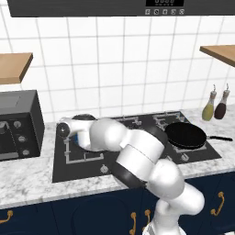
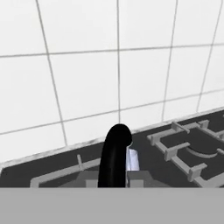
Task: Pick the kettle from the counter and place it on a stove burner. Then turn the burner on.
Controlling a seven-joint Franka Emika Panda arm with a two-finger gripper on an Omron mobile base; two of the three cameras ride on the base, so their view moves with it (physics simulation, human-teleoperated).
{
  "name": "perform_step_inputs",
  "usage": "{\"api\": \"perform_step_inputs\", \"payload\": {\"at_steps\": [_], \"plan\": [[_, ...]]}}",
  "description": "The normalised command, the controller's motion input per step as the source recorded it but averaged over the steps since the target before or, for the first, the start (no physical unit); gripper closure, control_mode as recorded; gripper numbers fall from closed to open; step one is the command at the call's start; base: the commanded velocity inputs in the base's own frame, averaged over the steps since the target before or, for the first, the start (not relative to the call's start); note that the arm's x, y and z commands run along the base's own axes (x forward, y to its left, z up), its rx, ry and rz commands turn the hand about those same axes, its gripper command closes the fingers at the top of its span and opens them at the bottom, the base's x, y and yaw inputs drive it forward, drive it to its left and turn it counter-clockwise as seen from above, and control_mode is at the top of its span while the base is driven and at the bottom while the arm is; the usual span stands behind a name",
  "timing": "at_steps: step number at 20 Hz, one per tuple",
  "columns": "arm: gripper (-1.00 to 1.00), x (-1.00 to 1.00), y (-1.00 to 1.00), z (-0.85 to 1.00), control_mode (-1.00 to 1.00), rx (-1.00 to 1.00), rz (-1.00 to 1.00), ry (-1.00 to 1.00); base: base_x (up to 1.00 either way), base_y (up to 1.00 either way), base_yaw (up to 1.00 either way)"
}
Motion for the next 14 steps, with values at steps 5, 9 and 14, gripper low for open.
{"api": "perform_step_inputs", "payload": {"at_steps": [5, 9, 14], "plan": [[1.00, 0.16, 0.12, 0.08, -1.00, 0.01, -0.01, -0.09, 0.00, 0.00, 0.00], [1.00, 0.01, 0.00, -0.03, -1.00, 0.00, 0.00, 0.00, 0.00, 0.00, 0.00], [1.00, 0.08, 0.06, -0.32, -1.00, 0.07, 0.00, 0.00, 0.00, 0.00, 0.00]]}}
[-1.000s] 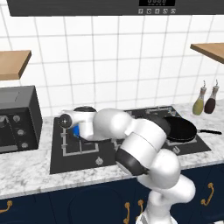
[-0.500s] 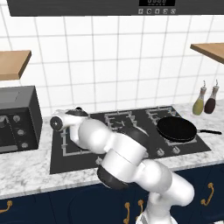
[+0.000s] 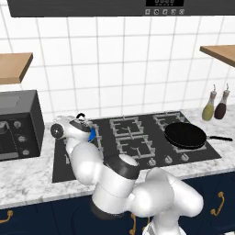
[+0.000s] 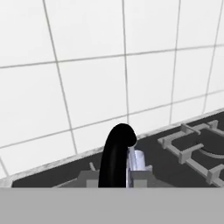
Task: Pick the kettle from the counter and place it on a stove burner. Then turn the burner on.
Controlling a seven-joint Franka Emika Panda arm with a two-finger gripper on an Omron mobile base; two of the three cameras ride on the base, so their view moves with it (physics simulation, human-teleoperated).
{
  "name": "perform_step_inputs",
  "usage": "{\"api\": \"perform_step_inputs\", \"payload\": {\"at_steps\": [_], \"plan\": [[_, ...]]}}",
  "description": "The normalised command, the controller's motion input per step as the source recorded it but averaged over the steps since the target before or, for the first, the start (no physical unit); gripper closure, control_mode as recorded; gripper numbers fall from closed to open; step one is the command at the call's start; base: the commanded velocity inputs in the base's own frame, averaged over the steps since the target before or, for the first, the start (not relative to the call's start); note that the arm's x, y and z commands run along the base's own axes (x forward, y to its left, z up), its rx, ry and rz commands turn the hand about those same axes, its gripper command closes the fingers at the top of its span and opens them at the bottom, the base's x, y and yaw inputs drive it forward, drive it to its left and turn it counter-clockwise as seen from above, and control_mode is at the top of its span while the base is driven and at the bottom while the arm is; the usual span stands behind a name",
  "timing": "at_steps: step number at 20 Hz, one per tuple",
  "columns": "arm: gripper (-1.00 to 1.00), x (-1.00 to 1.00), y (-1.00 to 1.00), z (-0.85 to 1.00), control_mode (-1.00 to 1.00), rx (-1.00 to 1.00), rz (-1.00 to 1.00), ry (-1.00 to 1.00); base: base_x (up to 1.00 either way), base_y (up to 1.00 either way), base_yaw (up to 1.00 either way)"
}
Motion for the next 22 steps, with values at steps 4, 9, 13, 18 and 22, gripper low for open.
{"api": "perform_step_inputs", "payload": {"at_steps": [4, 9, 13, 18, 22], "plan": [[-1.00, 0.02, 0.00, -0.13, -1.00, 0.04, 0.00, 0.00, 0.00, 0.00, 0.00], [-1.00, 0.00, 0.00, 0.00, -1.00, 0.00, 0.00, 0.00, 0.00, 0.00, 0.00], [-1.00, -0.06, 0.00, -0.07, -1.00, -0.04, 0.00, 0.00, 0.00, 0.00, 0.00], [-1.00, -0.14, 0.00, -0.47, -1.00, -0.17, 0.00, 0.03, 0.00, 0.00, 0.00], [-1.00, -0.03, 0.00, -0.53, -1.00, -0.19, 0.00, 0.04, 0.00, 0.00, 0.00]]}}
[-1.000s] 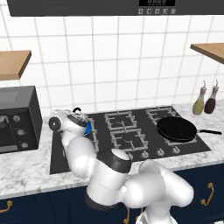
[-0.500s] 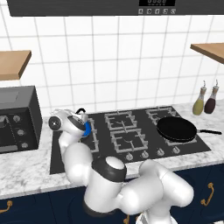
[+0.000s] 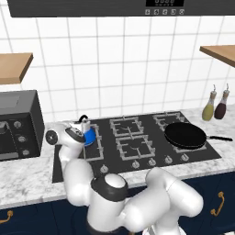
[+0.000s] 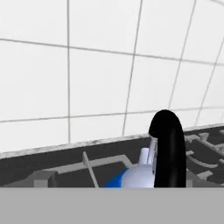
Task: Pick the kettle from the counter and place it on a stove burner. Then turn the burner on.
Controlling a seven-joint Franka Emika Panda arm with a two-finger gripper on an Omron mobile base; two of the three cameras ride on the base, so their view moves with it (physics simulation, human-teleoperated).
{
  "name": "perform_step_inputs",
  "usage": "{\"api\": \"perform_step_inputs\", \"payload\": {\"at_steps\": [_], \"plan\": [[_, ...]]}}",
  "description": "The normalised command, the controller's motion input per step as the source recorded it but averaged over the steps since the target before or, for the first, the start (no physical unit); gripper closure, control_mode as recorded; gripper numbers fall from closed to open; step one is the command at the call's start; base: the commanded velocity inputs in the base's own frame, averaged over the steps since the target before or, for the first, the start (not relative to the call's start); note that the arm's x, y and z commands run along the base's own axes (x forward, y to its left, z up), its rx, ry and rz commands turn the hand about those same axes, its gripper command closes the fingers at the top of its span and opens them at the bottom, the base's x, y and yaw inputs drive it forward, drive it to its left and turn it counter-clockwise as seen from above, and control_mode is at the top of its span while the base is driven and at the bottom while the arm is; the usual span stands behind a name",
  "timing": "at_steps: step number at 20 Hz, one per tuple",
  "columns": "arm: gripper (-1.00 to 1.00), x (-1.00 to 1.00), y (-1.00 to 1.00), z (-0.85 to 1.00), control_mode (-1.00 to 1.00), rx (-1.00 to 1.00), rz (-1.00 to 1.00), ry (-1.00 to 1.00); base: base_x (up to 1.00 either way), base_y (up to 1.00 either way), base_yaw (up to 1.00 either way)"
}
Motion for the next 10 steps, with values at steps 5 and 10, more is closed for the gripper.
{"api": "perform_step_inputs", "payload": {"at_steps": [5, 10], "plan": [[-1.00, -0.15, 0.00, -0.38, -1.00, -0.16, 0.00, 0.01, 0.00, 0.00, 0.00], [-1.00, -0.81, -0.02, -0.02, -1.00, -0.05, 0.00, -0.01, 0.00, 0.00, 0.00]]}}
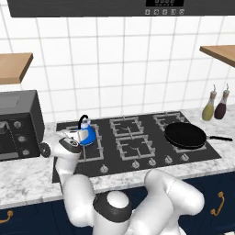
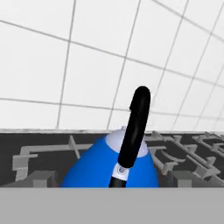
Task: Pick the kettle from the counter and place it on a stove burner. Then turn the burner on.
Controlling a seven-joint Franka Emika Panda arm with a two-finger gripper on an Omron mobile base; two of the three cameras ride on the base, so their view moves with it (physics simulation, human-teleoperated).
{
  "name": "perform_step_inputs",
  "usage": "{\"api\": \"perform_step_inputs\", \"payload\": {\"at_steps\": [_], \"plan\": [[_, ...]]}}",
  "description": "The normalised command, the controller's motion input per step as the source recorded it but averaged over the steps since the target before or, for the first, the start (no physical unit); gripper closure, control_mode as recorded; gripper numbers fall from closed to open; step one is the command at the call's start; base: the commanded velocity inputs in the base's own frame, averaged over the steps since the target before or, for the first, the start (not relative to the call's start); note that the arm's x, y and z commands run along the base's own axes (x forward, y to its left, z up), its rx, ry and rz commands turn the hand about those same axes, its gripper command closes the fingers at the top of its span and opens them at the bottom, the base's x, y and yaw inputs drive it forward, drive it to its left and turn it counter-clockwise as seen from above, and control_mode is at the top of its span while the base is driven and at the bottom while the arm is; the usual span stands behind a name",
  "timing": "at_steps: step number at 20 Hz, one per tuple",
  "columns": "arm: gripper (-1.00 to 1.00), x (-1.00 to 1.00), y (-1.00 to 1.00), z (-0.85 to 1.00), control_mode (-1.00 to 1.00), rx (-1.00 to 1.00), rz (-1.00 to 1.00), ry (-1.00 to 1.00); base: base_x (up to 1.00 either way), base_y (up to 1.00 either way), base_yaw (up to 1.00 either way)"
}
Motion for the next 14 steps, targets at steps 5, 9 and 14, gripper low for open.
{"api": "perform_step_inputs", "payload": {"at_steps": [5, 9, 14], "plan": [[-1.00, -0.98, -0.34, 0.17, -1.00, 0.00, -0.07, -0.04, 0.00, 0.00, 0.00], [-1.00, -0.84, -0.90, 0.32, -1.00, 0.00, -0.19, 0.33, 0.00, 0.00, 0.00], [-1.00, -0.29, -0.92, 0.04, -1.00, 0.00, -0.07, 0.77, 0.00, 0.00, 0.00]]}}
